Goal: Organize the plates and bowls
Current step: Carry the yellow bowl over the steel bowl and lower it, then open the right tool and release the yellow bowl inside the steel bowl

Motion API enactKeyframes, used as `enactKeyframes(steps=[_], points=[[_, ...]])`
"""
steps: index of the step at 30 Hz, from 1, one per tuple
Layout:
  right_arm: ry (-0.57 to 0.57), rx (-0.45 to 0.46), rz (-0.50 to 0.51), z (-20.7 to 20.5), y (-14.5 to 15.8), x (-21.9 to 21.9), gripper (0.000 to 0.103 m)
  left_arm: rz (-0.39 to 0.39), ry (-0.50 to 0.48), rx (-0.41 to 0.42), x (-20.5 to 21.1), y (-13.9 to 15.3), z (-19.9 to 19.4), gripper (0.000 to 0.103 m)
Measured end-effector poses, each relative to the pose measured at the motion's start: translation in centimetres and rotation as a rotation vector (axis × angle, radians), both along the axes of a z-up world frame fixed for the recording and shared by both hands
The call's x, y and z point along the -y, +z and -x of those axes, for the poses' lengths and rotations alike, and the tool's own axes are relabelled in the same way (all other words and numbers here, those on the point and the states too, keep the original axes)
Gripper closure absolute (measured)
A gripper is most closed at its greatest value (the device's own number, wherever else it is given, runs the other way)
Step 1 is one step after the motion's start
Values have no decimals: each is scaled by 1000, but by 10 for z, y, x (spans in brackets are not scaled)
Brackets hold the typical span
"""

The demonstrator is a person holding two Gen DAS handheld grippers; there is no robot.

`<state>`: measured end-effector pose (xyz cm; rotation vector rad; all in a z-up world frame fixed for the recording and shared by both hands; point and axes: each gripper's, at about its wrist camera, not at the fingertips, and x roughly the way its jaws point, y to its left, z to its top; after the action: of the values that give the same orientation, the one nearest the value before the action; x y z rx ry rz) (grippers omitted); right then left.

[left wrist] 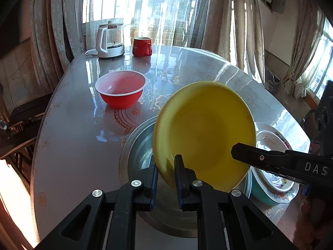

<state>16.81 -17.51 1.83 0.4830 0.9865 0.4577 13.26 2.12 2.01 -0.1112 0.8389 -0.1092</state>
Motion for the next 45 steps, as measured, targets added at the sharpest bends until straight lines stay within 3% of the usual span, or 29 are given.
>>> enactKeyframes(steps=[9, 14, 28, 37, 45], points=[[9, -44, 33, 5, -12, -3, 88, 3, -13, -39, 0, -15, 5, 87], [7, -69, 42, 4, -18, -4, 81, 3, -11, -61, 0, -23, 2, 87], [30, -59, 116, 0, -15, -15, 76, -30, 0, -60, -3, -27, -5, 86], [75, -11, 238, -1, -13, -31, 74, -65, 10, -50, -2, -27, -4, 86], [71, -15, 243, -5, -13, -29, 74, -69, 5, -51, -3, -26, -4, 86]])
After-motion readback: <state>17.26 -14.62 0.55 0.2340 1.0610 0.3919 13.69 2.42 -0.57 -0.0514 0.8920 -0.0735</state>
